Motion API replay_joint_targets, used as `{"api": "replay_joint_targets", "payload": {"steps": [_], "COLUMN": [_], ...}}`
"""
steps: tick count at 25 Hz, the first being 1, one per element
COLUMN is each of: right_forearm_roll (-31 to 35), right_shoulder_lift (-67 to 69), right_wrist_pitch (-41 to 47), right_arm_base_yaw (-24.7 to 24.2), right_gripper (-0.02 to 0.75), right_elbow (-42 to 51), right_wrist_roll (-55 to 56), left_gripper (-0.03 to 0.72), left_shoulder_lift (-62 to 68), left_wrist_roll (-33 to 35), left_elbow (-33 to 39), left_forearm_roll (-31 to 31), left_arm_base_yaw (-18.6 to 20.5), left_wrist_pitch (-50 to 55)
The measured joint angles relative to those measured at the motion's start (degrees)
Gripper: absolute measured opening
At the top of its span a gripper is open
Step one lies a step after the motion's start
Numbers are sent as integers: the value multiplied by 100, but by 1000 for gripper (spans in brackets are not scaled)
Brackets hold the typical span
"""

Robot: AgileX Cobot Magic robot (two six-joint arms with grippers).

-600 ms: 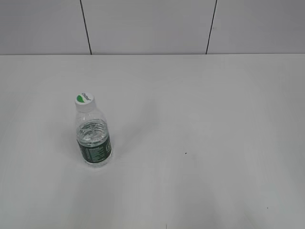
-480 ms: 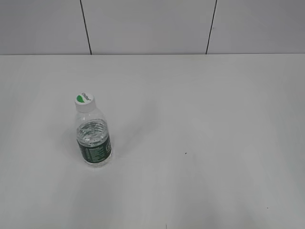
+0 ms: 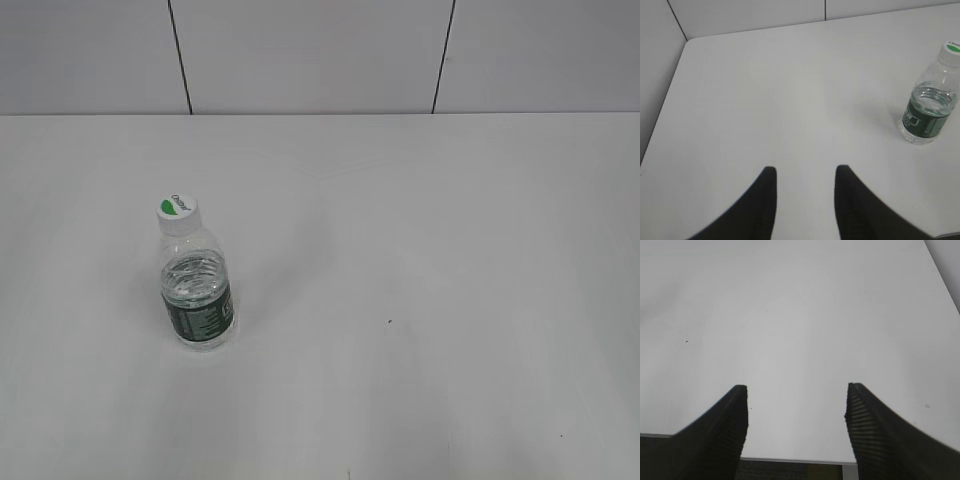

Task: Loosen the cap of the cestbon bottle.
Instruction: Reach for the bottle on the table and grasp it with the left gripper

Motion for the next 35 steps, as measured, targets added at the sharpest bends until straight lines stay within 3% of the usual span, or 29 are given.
{"api": "replay_joint_targets", "payload": {"steps": [18,25,35], "right_forearm_roll": [0,0,0], "right_shoulder_lift": [0,0,0], "right_wrist_pitch": [0,0,0], "right_arm_base_yaw": [0,0,0], "right_gripper": [473,473,473], "right_elbow": [0,0,0], "right_wrist_roll": [0,0,0], "left_gripper": [244,244,244], "left_shoulder_lift": [0,679,3216], "left_wrist_roll": [0,0,0], "left_elbow": [-44,-101,-101], "left_forearm_roll": [124,285,386], "left_arm_base_yaw": [0,0,0], "left_wrist_pitch": [-150,-1554,-4112]}}
